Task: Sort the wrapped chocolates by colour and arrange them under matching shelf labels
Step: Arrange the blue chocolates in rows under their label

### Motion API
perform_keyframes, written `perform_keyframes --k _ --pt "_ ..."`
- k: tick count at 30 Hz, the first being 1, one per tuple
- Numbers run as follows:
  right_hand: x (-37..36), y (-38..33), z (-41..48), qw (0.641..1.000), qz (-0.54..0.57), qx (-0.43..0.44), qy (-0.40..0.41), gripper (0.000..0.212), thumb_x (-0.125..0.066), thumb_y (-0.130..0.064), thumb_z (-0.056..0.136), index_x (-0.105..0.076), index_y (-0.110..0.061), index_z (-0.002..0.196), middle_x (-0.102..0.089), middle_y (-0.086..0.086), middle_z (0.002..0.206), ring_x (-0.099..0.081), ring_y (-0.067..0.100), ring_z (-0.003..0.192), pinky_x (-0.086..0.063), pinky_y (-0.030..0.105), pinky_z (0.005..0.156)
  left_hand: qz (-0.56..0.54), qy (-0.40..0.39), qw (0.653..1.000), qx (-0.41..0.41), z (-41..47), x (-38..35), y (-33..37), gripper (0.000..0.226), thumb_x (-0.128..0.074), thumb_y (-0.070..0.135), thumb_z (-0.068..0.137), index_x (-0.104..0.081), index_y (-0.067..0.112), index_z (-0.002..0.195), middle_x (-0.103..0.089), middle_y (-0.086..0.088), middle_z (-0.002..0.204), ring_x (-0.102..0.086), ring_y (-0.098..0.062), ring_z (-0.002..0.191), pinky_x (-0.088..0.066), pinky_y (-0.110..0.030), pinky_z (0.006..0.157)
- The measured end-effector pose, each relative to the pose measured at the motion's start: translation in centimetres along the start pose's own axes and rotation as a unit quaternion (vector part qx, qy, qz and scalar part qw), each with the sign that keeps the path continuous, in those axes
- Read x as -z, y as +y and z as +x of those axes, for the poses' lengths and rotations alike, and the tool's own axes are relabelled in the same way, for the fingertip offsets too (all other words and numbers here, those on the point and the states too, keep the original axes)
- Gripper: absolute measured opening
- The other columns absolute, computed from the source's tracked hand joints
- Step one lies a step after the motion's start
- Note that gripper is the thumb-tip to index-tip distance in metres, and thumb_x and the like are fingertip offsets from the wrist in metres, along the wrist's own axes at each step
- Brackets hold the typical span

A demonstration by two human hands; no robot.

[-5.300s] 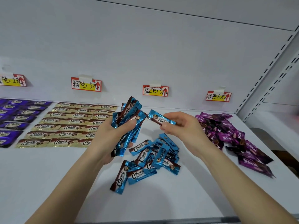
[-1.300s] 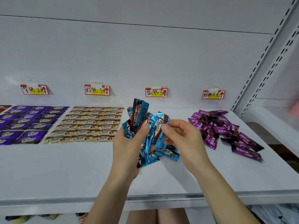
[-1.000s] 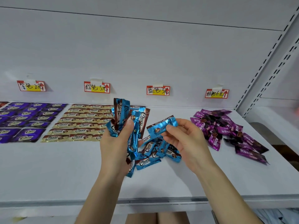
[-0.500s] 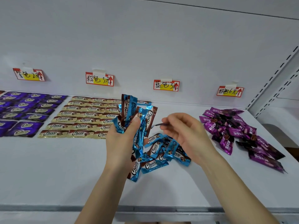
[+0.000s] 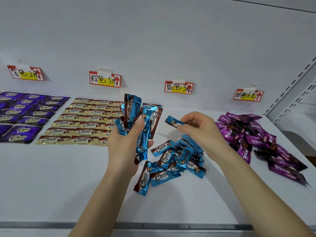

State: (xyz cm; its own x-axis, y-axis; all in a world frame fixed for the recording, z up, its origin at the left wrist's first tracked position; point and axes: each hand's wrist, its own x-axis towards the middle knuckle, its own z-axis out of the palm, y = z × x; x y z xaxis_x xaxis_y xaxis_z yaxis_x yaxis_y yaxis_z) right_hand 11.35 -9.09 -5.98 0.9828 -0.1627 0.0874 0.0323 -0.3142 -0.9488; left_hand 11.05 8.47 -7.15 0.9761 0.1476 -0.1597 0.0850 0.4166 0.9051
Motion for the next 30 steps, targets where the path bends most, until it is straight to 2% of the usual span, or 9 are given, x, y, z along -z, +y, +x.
perform_keyframes --k 4,7,11,13,15,19,23,26,30 --pt "0.9 -0.2 3.6 0.999 -0.037 0.000 0.019 0.031 -0.060 0.003 0.078 -0.053 -0.026 0.087 -0.057 -0.004 0.082 -0.054 0.006 0.070 -0.042 0.007 0.047 0.005 -0.015 1.000 -0.017 1.1 -0.5 0.6 0.014 -0.067 0.024 0.082 -0.059 0.027 0.092 -0.069 0.003 0.090 -0.071 -0.010 0.072 -0.054 -0.024 0.049" --pt "1.1 0.1 6.2 0.999 -0.003 -0.019 0.034 0.031 -0.058 0.002 0.081 -0.054 -0.024 0.096 -0.056 0.000 0.091 -0.057 0.012 0.083 -0.050 0.014 0.056 0.005 -0.019 0.999 -0.027 2.1 -1.1 0.9 0.014 -0.067 0.024 0.082 -0.058 0.028 0.092 -0.068 0.004 0.091 -0.071 -0.010 0.074 -0.054 -0.024 0.050" --pt "0.2 1.2 8.8 0.981 0.136 -0.116 0.078 0.012 -0.061 -0.003 0.084 -0.056 -0.014 0.081 -0.060 0.009 0.097 -0.062 0.020 0.087 -0.055 0.023 0.065 0.005 -0.012 1.000 -0.024 3.2 -1.6 0.6 0.016 -0.067 0.023 0.084 -0.058 0.026 0.096 -0.068 0.005 0.093 -0.071 -0.011 0.075 -0.054 -0.024 0.051" --pt "-0.3 2.6 9.5 0.984 0.074 -0.134 0.092 0.010 -0.064 -0.009 0.084 -0.055 -0.010 0.088 -0.060 0.012 0.104 -0.061 0.019 0.088 -0.051 0.021 0.064 0.007 -0.004 1.000 -0.012 3.4 -1.5 0.2 0.022 -0.066 0.022 0.084 -0.058 0.022 0.104 -0.068 0.003 0.095 -0.070 -0.013 0.076 -0.054 -0.024 0.051" --pt "-0.6 4.1 9.8 0.987 -0.095 -0.091 0.094 0.022 -0.066 -0.016 0.084 -0.055 -0.008 0.102 -0.059 0.009 0.108 -0.055 0.016 0.089 -0.042 0.017 0.059 0.008 0.003 1.000 -0.001 3.7 -1.3 0.0 0.030 -0.066 0.022 0.084 -0.057 0.019 0.113 -0.068 0.002 0.097 -0.070 -0.013 0.074 -0.054 -0.024 0.050" --pt "0.0 5.6 9.3 0.925 -0.375 0.024 0.054 0.036 -0.056 -0.026 0.090 -0.051 -0.008 0.121 -0.056 0.010 0.119 -0.052 0.023 0.105 -0.039 0.029 0.077 0.010 0.011 1.000 0.007 3.9 -1.0 -0.2 0.030 -0.067 0.022 0.083 -0.058 0.021 0.111 -0.068 0.003 0.095 -0.070 -0.011 0.072 -0.054 -0.024 0.050" --pt "-0.3 5.6 8.4 0.880 -0.464 0.102 0.017 0.034 -0.042 -0.030 0.096 -0.053 -0.013 0.123 -0.055 0.010 0.110 -0.048 0.025 0.103 -0.039 0.033 0.073 0.003 0.019 1.000 0.019 4.0 -0.8 -0.1 0.029 -0.068 0.024 0.082 -0.058 0.022 0.109 -0.068 0.001 0.097 -0.070 -0.015 0.078 -0.054 -0.024 0.049" --pt "-1.1 5.6 8.3 0.868 -0.487 0.092 -0.042 0.036 -0.034 -0.031 0.098 -0.054 -0.013 0.122 -0.047 0.007 0.099 -0.046 0.026 0.100 -0.037 0.032 0.070 -0.005 0.030 0.999 0.023 4.0 -0.5 0.1 0.026 -0.069 0.025 0.082 -0.060 0.023 0.106 -0.069 0.000 0.097 -0.071 -0.014 0.076 -0.054 -0.023 0.050" --pt "-1.6 5.5 9.4 0.875 -0.473 0.088 -0.059 0.037 -0.033 -0.029 0.099 -0.054 -0.011 0.122 -0.050 0.012 0.118 -0.045 0.027 0.108 -0.043 0.036 0.086 -0.025 0.055 0.998 0.032 4.1 0.1 0.3 0.032 -0.070 0.024 0.081 -0.059 0.022 0.111 -0.070 0.000 0.095 -0.071 -0.010 0.073 -0.054 -0.023 0.049"
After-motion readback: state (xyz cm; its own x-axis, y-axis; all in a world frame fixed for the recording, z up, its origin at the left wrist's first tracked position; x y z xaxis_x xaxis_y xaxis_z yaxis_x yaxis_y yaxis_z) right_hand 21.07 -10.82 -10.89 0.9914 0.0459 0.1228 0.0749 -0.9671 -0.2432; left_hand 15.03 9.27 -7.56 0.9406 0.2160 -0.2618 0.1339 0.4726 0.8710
